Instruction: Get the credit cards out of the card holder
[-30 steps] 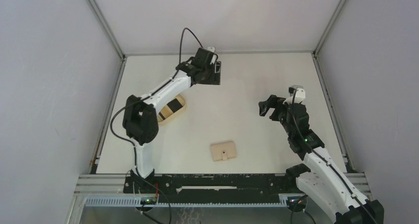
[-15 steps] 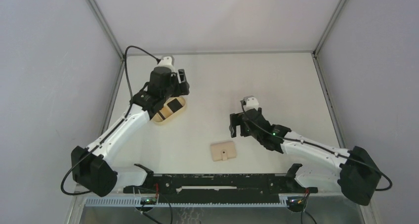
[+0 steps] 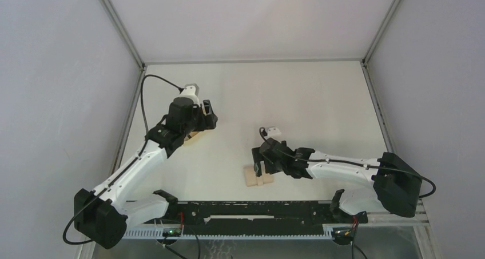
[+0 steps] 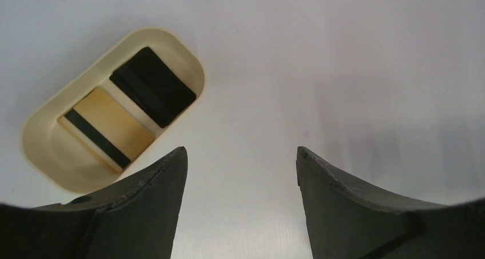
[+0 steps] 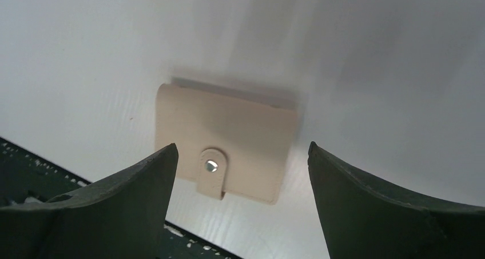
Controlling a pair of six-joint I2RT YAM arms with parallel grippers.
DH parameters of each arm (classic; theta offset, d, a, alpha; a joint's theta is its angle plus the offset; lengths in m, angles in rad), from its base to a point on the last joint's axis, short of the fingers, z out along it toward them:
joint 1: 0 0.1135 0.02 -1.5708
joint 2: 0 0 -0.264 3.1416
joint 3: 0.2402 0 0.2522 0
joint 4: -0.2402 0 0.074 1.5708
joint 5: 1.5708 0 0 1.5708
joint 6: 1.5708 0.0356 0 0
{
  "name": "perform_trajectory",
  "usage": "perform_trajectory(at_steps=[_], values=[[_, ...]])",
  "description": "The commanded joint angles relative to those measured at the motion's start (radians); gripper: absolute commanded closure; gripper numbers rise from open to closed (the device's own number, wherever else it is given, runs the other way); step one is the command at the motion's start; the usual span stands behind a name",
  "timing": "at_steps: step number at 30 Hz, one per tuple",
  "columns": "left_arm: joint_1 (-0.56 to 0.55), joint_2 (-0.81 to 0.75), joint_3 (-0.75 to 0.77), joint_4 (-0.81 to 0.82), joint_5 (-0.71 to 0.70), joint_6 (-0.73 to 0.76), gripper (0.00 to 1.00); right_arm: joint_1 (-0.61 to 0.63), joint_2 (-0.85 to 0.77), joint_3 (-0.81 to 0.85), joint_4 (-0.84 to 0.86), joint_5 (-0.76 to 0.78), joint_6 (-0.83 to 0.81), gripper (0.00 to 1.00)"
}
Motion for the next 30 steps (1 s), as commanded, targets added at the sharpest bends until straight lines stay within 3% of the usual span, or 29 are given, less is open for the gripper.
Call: perform_trajectory(at_steps=[1,5,9,19,24,30], values=[[-0.003,-0.110,0.071,-0.143,0.014,0.032,0.25,0.067,0.013,0.057,-0.013,-0.004,0.062,0.08],[-0.011,-0.294,0.035,-0.180,-0.068,-0.007,0.19,0.096,0.061,0.081,-0.035,-0.016,0.061,0.08],[-0.011,-0.366,0.040,-0.237,-0.082,-0.012,0.16,0.116,0.108,0.120,-0.071,0.000,0.039,0.09],[-0.011,-0.342,0.012,-0.203,-0.059,-0.017,0.14,0.104,0.204,0.143,-0.045,-0.055,0.004,0.11],[-0.010,-0.355,-0.060,-0.145,-0.075,-0.018,0.12,0.043,0.222,0.143,0.005,-0.077,-0.100,0.12],[-0.006,-0.337,-0.110,-0.046,0.071,-0.007,0.12,-0.043,0.263,0.161,0.085,-0.118,-0.294,0.12]])
